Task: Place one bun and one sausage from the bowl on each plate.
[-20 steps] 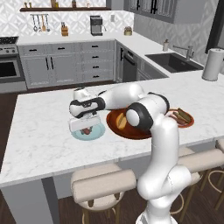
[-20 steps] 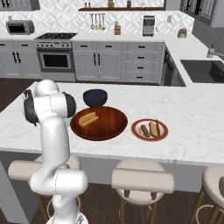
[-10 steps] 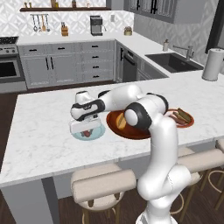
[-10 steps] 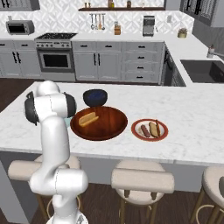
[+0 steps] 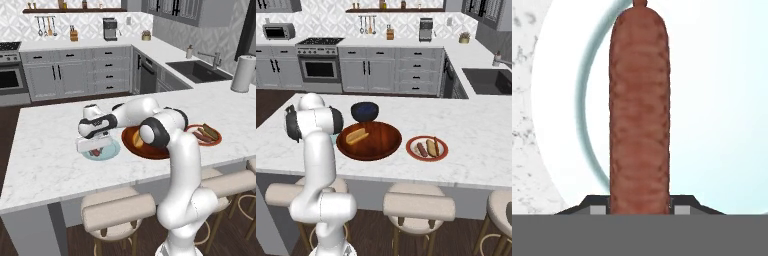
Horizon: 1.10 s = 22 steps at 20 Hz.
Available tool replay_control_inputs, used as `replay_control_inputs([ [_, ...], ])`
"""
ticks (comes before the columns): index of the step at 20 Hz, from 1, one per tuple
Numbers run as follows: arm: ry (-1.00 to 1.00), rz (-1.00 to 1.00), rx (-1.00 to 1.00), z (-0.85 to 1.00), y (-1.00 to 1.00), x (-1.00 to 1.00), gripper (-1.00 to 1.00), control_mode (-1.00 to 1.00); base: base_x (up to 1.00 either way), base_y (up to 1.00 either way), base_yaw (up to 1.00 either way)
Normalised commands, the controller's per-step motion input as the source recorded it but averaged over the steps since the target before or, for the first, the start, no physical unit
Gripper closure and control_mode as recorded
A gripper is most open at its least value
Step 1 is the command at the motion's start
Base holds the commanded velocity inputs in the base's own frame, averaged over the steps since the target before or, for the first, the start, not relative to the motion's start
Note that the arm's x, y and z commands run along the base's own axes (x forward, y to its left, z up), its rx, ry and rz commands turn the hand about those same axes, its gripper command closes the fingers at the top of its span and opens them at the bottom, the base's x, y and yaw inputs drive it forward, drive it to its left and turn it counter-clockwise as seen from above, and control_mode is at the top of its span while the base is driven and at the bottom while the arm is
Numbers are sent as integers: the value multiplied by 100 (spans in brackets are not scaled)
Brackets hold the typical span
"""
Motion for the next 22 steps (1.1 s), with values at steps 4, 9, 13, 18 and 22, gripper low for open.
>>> replay_control_inputs([
  [4,0,0,0,-19,4,2,100,-100,0,0,0],
  [9,1,0,-1,-18,-9,31,100,-100,0,0,0],
  [13,0,0,0,-1,0,1,-100,-100,0,0,0],
  [18,1,0,0,0,0,4,-100,-100,0,0,0],
  [22,0,0,0,0,-1,26,-100,-100,0,0,0],
])
